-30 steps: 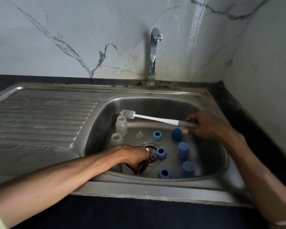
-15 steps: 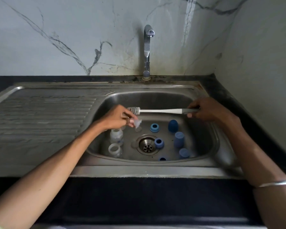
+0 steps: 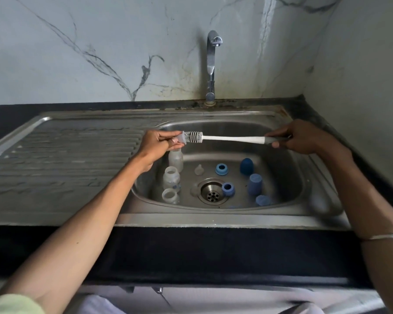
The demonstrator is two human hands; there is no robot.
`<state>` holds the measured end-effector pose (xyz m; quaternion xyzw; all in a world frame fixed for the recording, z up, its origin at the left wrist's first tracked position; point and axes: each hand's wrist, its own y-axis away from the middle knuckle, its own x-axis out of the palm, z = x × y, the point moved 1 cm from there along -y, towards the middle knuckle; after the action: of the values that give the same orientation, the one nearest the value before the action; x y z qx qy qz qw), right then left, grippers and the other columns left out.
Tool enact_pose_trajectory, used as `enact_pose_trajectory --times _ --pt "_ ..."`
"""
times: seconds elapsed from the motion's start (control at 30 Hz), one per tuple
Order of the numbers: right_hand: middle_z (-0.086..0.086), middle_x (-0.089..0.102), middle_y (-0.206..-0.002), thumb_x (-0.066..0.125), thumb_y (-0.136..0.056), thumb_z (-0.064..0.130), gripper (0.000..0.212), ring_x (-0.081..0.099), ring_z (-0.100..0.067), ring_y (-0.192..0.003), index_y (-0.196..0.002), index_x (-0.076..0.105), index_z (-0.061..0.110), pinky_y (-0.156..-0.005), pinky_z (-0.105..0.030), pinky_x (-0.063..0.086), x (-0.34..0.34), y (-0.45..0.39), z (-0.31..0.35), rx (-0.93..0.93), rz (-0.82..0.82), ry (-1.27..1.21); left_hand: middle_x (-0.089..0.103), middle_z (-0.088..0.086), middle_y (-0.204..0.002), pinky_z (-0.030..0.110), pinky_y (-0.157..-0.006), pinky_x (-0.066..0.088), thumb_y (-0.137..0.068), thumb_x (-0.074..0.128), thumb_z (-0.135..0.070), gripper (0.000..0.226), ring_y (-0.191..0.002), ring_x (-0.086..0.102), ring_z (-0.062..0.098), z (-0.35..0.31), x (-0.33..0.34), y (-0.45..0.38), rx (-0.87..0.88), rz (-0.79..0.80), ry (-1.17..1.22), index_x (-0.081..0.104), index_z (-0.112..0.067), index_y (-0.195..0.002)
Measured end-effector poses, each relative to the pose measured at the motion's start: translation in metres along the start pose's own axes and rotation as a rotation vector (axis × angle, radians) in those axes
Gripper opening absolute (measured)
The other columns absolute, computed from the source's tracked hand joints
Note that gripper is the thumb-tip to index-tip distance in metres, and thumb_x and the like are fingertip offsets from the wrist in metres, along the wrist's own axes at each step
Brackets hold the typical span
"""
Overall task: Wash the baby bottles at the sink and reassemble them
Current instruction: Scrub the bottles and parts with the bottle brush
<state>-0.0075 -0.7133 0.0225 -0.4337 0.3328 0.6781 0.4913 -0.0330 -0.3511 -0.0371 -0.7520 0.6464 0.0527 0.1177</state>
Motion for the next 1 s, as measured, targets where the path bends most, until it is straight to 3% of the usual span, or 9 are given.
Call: enact_pose_trajectory --times 0.23,0.33,0.43,0.53,0.63,0.73,0.8,0.87,1.0 --pt "-0.001 0.064 -0.119 0.062 -0.094 0.012 0.038 0.052 -0.014 -0.104 -0.130 0.061 0.025 -0.091 -0.028 0.036 0.003 0.001 0.012 -0.070 -0.030 0.005 0.073 0.022 -0.100 0.022 -0.073 0.060 -0.082 0.074 0.000 0.035 -0.075 0.076 0.018 0.003 -0.007 -0.003 0.040 0.002 -0.011 0.067 0.005 -0.116" --pt "-0.004 0.065 -0.094 0.047 -0.101 0.009 0.029 0.053 -0.011 -0.077 -0.124 0.063 0.015 -0.076 -0.026 0.041 0.003 0.004 0.018 -0.076 0.129 -0.044 0.074 0.020 -0.099 0.023 -0.073 0.060 -0.082 0.072 0.002 0.034 -0.077 0.076 0.021 0.003 -0.011 -0.006 0.036 0.024 0.074 0.067 0.000 -0.116" --pt "-0.007 0.065 -0.093 0.045 -0.102 0.010 0.027 0.054 -0.013 -0.077 -0.121 0.064 0.013 -0.074 -0.022 0.045 0.010 0.004 0.020 -0.043 0.212 -0.046 0.075 0.012 -0.097 0.024 -0.074 0.061 -0.082 0.071 0.006 0.035 -0.081 0.076 0.022 0.001 -0.016 -0.009 0.034 0.047 0.148 0.065 0.001 -0.116" --pt "-0.005 0.067 -0.117 0.069 -0.087 0.005 0.037 0.059 -0.016 -0.108 -0.122 0.067 0.018 -0.096 -0.028 0.042 0.012 -0.001 0.018 -0.047 -0.148 -0.072 0.075 0.012 -0.099 0.026 -0.076 0.061 -0.077 0.074 0.000 0.036 -0.085 0.076 0.025 -0.001 -0.019 -0.008 0.035 0.073 0.162 0.068 0.000 -0.112" --pt "-0.003 0.069 -0.113 0.076 -0.079 0.001 0.040 0.058 -0.014 -0.112 -0.115 0.071 0.017 -0.097 -0.023 0.039 0.009 0.000 0.019 -0.105 -0.414 -0.112 0.075 0.014 -0.097 0.029 -0.079 0.062 -0.076 0.074 -0.006 0.042 -0.085 0.076 0.026 -0.002 -0.016 -0.009 0.038 0.086 0.173 0.066 0.005 -0.115" --pt "0.000 0.067 -0.096 0.063 -0.092 0.010 0.017 0.063 -0.024 -0.095 -0.099 0.069 0.025 -0.084 -0.031 0.046 0.011 -0.002 0.013 -0.113 -0.127 -0.060 0.072 0.017 -0.105 0.029 -0.078 0.062 -0.084 0.068 0.007 0.038 -0.082 0.076 0.022 -0.003 -0.017 -0.013 0.075 0.024 0.221 0.060 0.013 -0.121" --pt "-0.005 0.064 -0.083 0.046 -0.102 0.019 0.025 0.059 -0.025 -0.075 -0.098 0.068 0.028 -0.068 -0.033 0.047 0.014 -0.001 0.013 -0.050 0.171 -0.134 0.074 0.008 -0.101 0.028 -0.077 0.061 -0.086 0.065 0.012 0.038 -0.082 0.075 0.019 -0.005 -0.020 -0.013 0.105 -0.014 0.262 0.058 0.012 -0.122" --pt "-0.004 0.064 -0.084 0.042 -0.103 0.022 0.026 0.055 -0.017 -0.070 -0.106 0.068 0.028 -0.065 -0.032 0.048 0.014 0.001 0.018 -0.031 0.233 -0.141 0.077 0.002 -0.090 0.026 -0.076 0.061 -0.086 0.064 0.014 0.037 -0.081 0.075 0.018 -0.006 -0.021 -0.012 0.112 -0.046 0.315 0.057 0.016 -0.122" --pt "0.002 0.067 -0.107 0.077 -0.081 0.013 0.038 0.057 -0.011 -0.095 -0.117 0.068 0.022 -0.087 -0.026 0.042 0.009 0.004 0.027 -0.065 -0.196 -0.099 0.077 0.004 -0.081 0.024 -0.076 0.060 -0.089 0.062 0.012 0.030 -0.078 0.075 0.019 -0.009 -0.016 -0.011 0.085 -0.153 0.496 0.060 0.015 -0.118"
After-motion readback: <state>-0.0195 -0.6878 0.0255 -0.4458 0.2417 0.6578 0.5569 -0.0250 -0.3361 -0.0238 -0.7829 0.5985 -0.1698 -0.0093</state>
